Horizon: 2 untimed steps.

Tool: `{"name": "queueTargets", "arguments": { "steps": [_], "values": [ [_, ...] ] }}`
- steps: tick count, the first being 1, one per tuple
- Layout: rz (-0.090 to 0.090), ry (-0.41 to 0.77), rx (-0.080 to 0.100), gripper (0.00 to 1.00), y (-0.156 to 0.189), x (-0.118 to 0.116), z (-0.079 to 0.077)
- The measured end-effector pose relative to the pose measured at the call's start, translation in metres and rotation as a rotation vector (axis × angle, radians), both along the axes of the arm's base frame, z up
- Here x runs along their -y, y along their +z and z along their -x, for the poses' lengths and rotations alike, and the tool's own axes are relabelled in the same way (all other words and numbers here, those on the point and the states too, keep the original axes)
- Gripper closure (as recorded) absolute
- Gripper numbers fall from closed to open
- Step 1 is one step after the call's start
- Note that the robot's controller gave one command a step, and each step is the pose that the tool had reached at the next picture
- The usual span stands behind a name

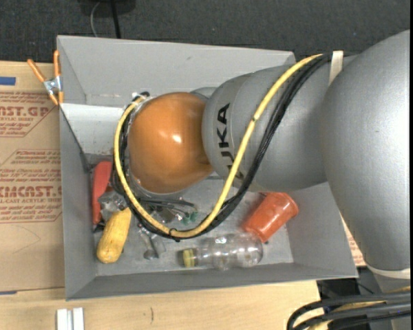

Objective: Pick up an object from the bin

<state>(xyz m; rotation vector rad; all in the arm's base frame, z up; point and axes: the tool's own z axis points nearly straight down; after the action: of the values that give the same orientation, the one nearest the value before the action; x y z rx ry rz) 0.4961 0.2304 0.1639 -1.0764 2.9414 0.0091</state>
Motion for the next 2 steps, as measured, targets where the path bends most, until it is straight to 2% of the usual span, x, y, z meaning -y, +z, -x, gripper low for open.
{"name": "queueTargets", "arguments": {
  "steps": [1,2],
  "values": [
    [0.0,0.171,0.007,0.0,-0.044,0.004,-0.017],
    [-0.002,0.04,0.0,1.0,-0.094,0.017,-0.005]
  ]
}}
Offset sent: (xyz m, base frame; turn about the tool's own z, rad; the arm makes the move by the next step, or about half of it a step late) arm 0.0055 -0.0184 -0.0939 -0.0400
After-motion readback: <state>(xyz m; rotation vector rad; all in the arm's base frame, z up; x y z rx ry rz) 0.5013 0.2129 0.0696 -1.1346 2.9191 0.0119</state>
